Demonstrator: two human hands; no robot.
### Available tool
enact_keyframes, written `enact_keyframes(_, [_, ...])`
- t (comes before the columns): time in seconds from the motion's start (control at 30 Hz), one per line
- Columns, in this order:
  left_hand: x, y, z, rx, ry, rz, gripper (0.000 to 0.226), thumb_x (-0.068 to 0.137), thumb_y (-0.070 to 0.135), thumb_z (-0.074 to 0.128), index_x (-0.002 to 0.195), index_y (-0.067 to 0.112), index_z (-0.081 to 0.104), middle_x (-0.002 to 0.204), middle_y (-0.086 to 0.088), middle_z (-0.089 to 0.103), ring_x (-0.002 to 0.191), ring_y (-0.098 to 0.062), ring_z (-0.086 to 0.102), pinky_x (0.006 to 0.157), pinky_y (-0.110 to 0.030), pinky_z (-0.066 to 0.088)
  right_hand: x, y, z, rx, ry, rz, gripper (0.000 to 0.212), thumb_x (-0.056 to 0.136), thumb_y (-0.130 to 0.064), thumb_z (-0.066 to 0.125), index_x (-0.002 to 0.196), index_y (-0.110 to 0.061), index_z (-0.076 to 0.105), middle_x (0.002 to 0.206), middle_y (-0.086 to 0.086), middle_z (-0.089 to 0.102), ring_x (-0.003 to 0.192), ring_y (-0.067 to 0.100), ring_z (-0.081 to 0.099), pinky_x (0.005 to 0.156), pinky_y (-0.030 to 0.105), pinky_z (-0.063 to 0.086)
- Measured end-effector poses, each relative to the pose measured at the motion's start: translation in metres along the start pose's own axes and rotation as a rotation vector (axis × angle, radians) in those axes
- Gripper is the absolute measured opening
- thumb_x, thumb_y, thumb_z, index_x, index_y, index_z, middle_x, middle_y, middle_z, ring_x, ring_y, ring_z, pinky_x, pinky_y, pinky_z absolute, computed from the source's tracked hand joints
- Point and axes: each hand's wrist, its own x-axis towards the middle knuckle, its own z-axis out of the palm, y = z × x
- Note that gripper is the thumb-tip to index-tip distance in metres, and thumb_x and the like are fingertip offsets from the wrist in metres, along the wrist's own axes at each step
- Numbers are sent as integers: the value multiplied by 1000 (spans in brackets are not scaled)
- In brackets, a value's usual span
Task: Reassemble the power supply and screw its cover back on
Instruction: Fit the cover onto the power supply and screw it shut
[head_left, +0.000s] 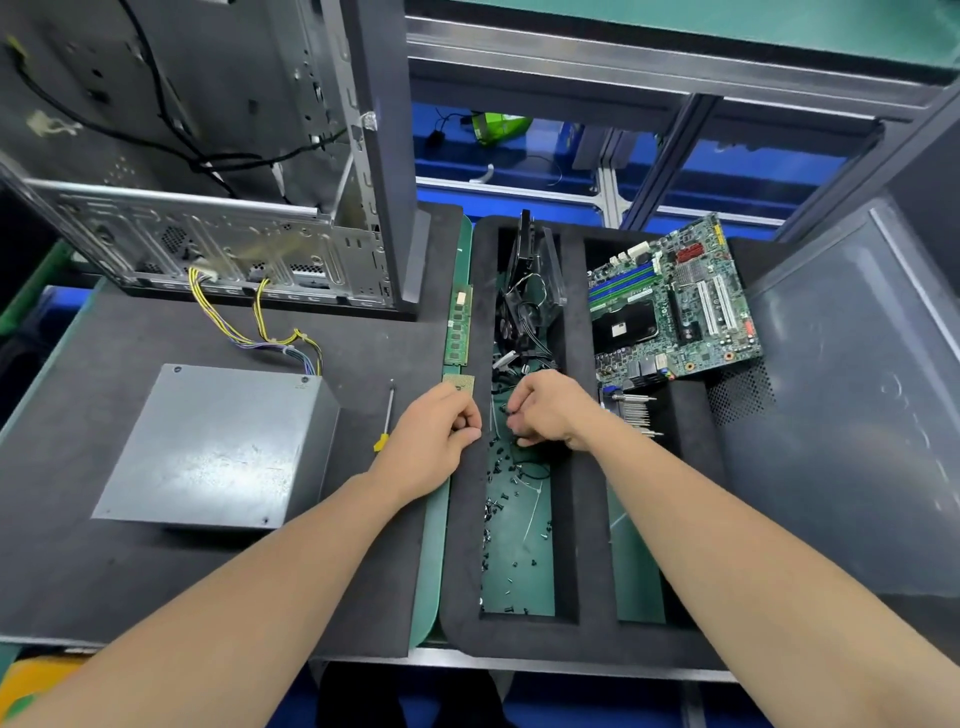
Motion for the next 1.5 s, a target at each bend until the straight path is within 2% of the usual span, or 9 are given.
enact_keyframes(0.13, [3,6,-7,-81,25,-42,15,91,6,70,96,20,71,86,11,58,75,3,53,69,-10,36,-17,-3,-25,357,-145,-30,30,88,18,68,99,-5,54,95,25,68,79,29,70,67,34,66])
enact_keyframes(0.27, [11,18,-21,-254,71,-188,23,91,9,67,100,29,75,89,9,71,64,-3,54,69,-10,45,-29,-4,-32,594,-266,-25,25,93,7,70,104,-9,53,96,19,75,85,21,74,76,34,64])
enact_keyframes(0.4, [13,27,-31,-274,61,-119,23,92,15,71,104,34,76,90,14,74,74,-3,64,74,-6,47,-32,-3,-26,697,-282,-43,25,93,4,71,103,-10,53,102,19,77,85,22,72,80,36,64])
enact_keyframes(0.6, [7,10,-25,-27,-15,-137,29,90,1,68,109,22,75,99,5,69,72,1,57,87,-24,51,-19,4,7,-3,161,-146,27,82,12,72,80,-14,63,93,17,76,80,35,76,82,49,64])
enact_keyframes(0.7, [3,2,-24,-14,-22,-110,31,89,0,69,108,23,75,96,5,65,75,-2,58,81,-22,46,-9,5,21,-377,67,-172,29,85,8,69,76,-19,63,102,15,77,95,32,75,89,39,62])
enact_keyframes(0.8, [3,-3,-26,-44,-26,-114,30,90,2,70,108,25,75,97,6,65,77,-5,59,76,-14,42,4,5,22,-544,70,-126,18,90,6,63,97,-8,71,111,17,71,99,34,73,92,40,60])
enact_keyframes(1.0, [1,-7,-24,-80,-22,-111,30,91,1,68,105,26,76,97,8,64,79,-5,59,80,-14,43,10,4,36,-896,150,-139,15,88,11,54,91,-3,54,98,17,63,100,40,69,70,36,47])
enact_keyframes(1.3, [0,-7,-24,-77,4,-96,32,89,-1,68,101,27,76,90,18,59,79,3,58,75,-3,38,9,11,46,-919,225,-124,35,85,12,59,118,-1,57,115,19,66,108,41,68,72,40,46])
enact_keyframes(1.5, [2,5,-31,-123,25,-126,24,91,9,69,107,25,76,94,10,69,71,-3,58,77,-11,43,-14,-20,18,-268,308,-124,19,89,-2,67,91,-17,56,104,10,65,86,35,72,79,48,62])
